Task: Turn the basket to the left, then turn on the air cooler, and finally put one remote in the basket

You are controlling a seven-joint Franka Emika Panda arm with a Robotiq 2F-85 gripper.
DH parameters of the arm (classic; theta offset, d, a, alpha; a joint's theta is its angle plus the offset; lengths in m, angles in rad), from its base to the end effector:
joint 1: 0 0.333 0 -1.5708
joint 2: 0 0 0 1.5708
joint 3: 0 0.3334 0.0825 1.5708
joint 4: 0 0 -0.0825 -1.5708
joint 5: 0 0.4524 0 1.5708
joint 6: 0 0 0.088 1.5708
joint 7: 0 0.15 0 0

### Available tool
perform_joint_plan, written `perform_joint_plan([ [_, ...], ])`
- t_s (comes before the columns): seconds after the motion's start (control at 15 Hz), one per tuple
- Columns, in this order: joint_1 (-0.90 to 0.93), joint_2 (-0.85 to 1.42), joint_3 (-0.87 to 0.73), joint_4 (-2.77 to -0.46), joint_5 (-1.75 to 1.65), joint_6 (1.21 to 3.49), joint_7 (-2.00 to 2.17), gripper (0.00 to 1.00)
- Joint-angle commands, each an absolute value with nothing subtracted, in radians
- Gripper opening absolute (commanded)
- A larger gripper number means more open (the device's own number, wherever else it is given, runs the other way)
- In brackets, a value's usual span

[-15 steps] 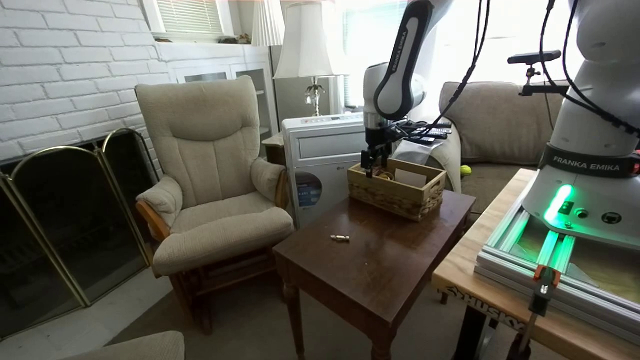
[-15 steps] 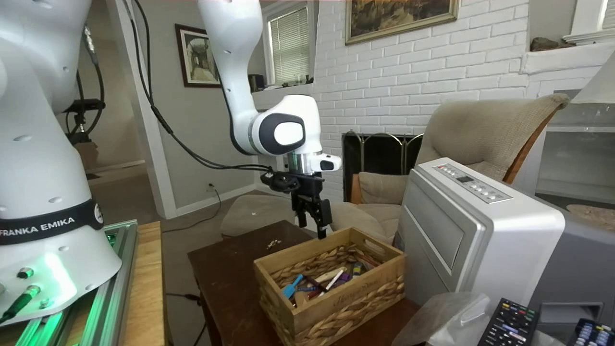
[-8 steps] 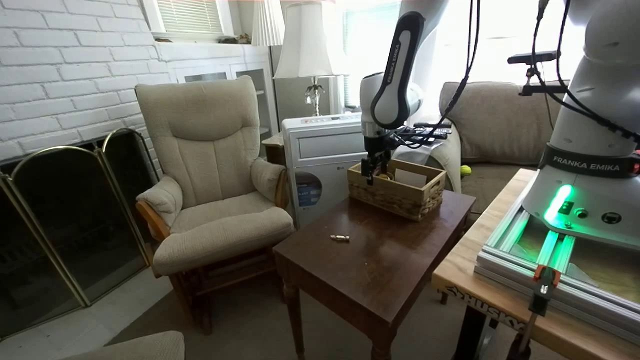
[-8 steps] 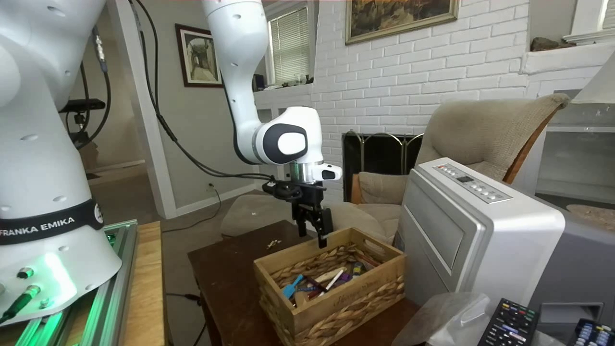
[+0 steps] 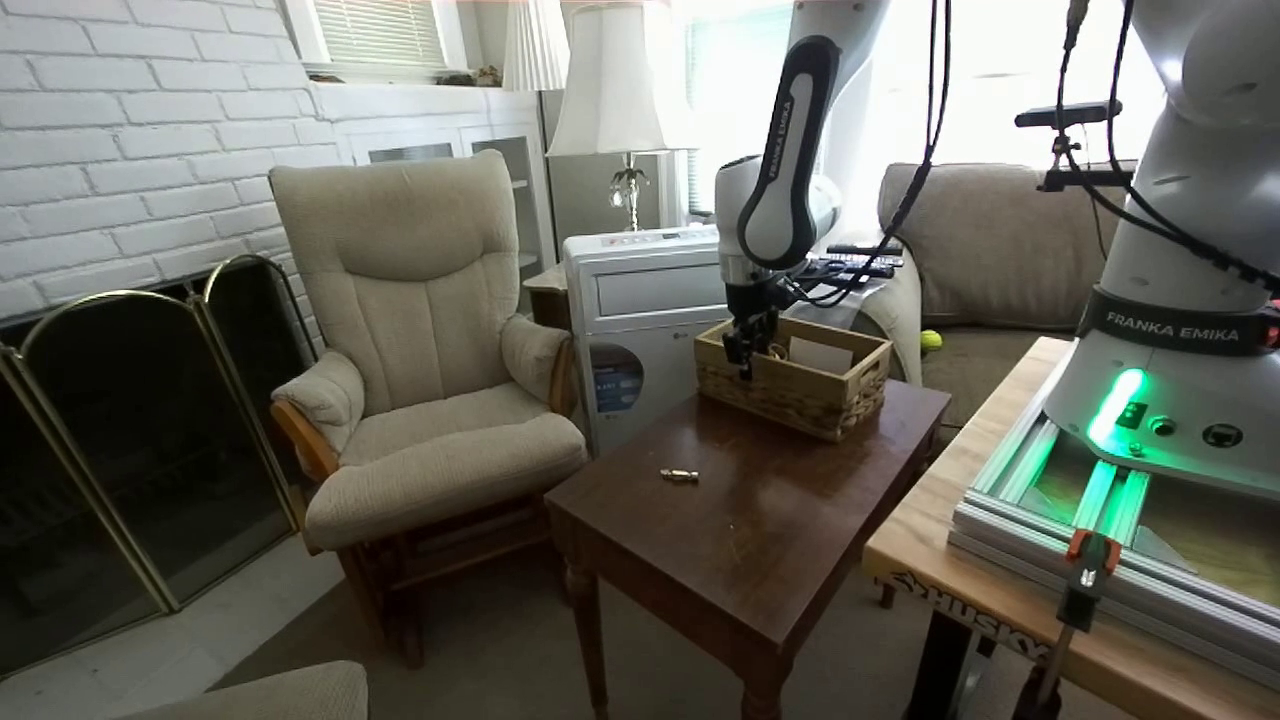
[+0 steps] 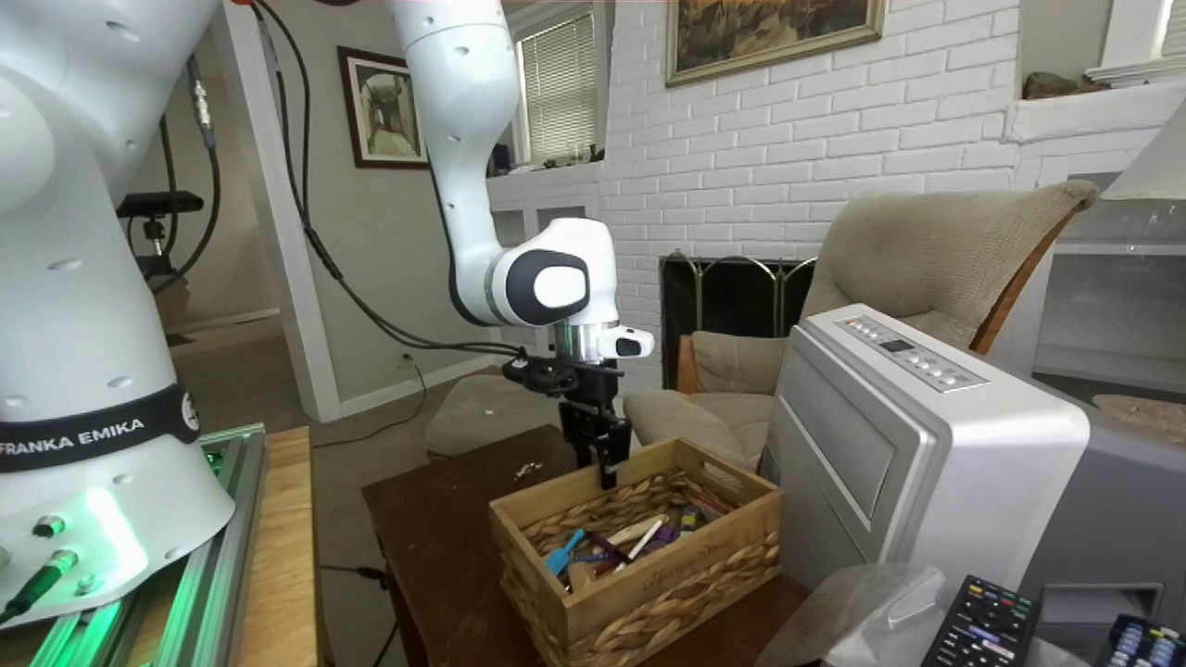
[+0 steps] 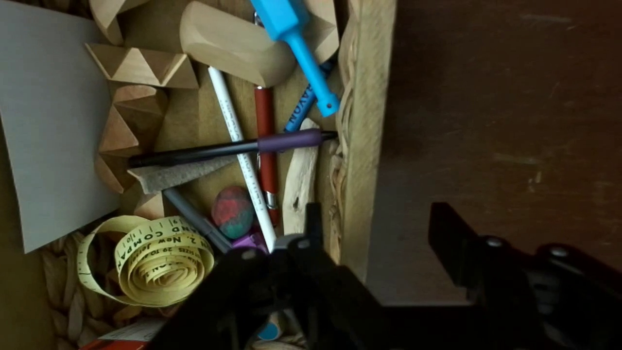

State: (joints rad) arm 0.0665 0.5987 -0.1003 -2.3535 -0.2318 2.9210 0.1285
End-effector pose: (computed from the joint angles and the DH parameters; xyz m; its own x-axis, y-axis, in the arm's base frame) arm 0.5048 -0.0160 -0.0187 0.9963 0.0795 -0.0334 0.0826 -0.9912 0.1038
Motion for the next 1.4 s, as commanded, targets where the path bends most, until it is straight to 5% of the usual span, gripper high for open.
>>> perform_joint_plan([
  [0.0, 0.083, 0.599, -0.112, -2.354, -0.199, 2.921, 0.103, 0.55],
  [0.47, 0.083, 0.599, -0.112, -2.354, -0.199, 2.921, 0.103, 0.51],
  [0.53, 0.083, 0.599, -0.112, -2.354, -0.199, 2.921, 0.103, 0.26],
  [0.87, 0.119, 0.605, -0.159, -2.353, -0.214, 2.949, 0.126, 0.0],
  [1.33, 0.222, 0.546, -0.253, -2.459, -0.319, 3.124, -0.018, 0.04],
])
